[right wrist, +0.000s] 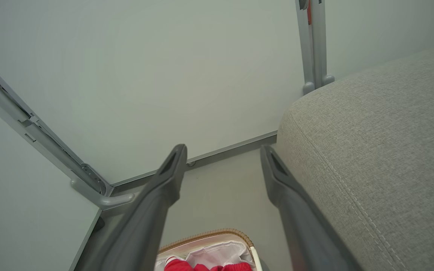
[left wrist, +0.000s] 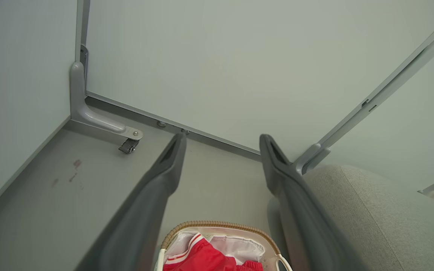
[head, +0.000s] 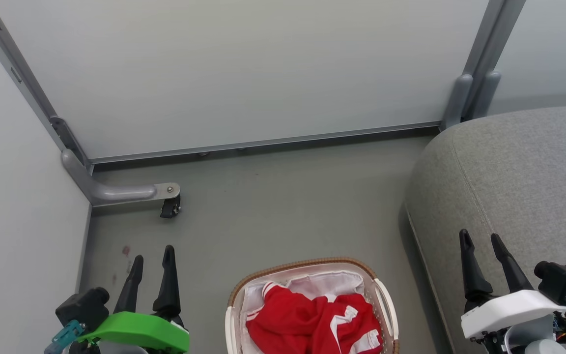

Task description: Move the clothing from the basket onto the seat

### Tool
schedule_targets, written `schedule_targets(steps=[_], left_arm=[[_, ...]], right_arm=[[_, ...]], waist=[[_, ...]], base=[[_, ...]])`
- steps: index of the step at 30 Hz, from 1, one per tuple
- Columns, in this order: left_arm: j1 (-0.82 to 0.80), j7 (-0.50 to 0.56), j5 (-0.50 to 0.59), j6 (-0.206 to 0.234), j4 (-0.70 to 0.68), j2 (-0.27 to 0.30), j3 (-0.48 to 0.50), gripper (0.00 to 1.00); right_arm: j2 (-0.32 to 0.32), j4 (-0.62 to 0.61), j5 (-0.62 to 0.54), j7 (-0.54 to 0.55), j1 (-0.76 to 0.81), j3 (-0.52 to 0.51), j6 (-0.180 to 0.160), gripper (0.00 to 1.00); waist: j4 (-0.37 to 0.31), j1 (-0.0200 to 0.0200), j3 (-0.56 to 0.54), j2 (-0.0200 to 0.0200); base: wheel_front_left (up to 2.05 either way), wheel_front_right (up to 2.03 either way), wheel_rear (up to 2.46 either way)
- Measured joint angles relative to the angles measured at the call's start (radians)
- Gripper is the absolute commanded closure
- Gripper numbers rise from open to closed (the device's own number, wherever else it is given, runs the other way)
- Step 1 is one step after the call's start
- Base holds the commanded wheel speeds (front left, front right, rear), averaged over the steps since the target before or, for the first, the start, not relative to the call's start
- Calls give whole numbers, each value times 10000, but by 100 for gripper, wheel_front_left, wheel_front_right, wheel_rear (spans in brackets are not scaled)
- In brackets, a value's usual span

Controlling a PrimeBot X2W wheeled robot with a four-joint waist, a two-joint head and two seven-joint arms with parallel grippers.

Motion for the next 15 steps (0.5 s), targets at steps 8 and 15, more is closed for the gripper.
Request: schedule_targets(steps=[8,15], left_arm=[[3,-198,629,0,73,6,-150,0],[26,-345,1133,25,159,15,-207,0]], right_arm=[[-12,-33,-819,-203,65,19,0,0],[-21,-88,-1492,-349,121,88,0,0]], waist=[[38,0,8,0],[63,0,16,0]], base=[[0,0,0],[0,0,0]])
